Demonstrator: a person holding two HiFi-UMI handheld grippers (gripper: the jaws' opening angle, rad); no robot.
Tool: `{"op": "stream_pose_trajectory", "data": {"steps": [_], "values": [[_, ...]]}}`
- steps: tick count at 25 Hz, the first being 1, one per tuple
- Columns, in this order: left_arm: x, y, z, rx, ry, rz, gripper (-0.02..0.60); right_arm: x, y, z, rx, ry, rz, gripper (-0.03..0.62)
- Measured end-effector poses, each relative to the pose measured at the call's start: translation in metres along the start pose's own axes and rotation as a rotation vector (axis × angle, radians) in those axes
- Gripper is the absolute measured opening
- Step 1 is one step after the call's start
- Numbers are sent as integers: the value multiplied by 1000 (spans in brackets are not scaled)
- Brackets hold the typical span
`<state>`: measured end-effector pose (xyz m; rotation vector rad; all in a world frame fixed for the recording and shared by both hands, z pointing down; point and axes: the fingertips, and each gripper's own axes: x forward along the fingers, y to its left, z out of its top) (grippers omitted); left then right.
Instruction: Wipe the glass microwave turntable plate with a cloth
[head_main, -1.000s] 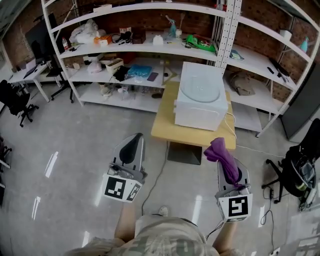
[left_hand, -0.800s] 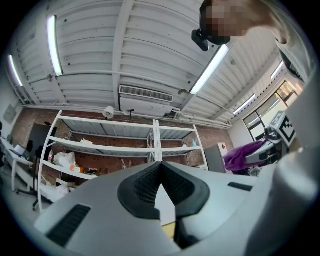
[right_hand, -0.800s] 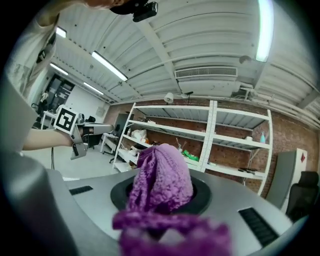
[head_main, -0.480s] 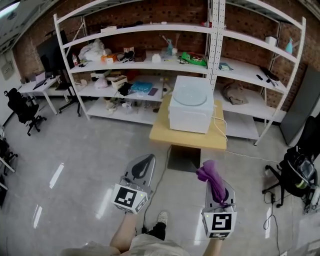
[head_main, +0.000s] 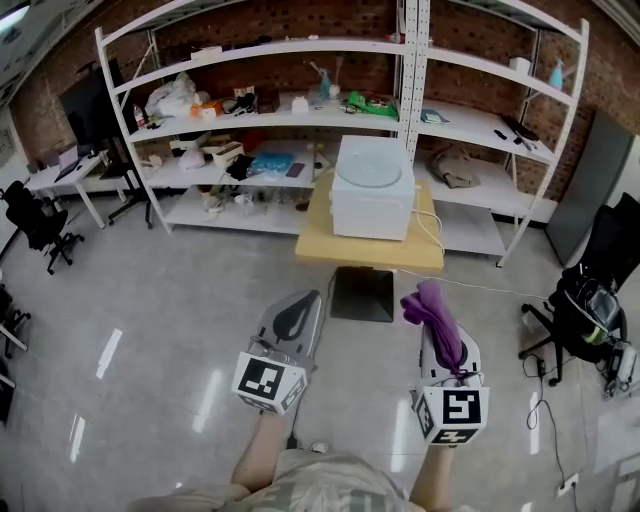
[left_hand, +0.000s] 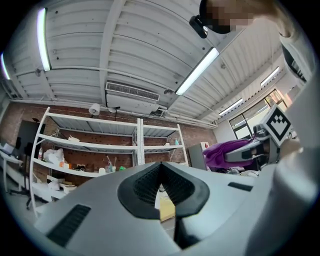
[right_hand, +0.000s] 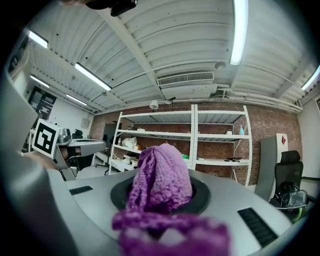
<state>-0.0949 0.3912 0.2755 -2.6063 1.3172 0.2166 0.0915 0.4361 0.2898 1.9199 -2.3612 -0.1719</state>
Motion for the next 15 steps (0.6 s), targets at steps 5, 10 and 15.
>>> {"op": "stream_pose_trajectory", "data": {"steps": [5,10,15], "values": [[-18,15,0,8,-5,17,2,5,21,3,-21,-7,19,49],[-38,43,-9,-21,13,65,2,15,45,-4,-35,34,46,49],[-46,69,-13,-4,55,107,2,29,64,6,-58,22,61,49]]}}
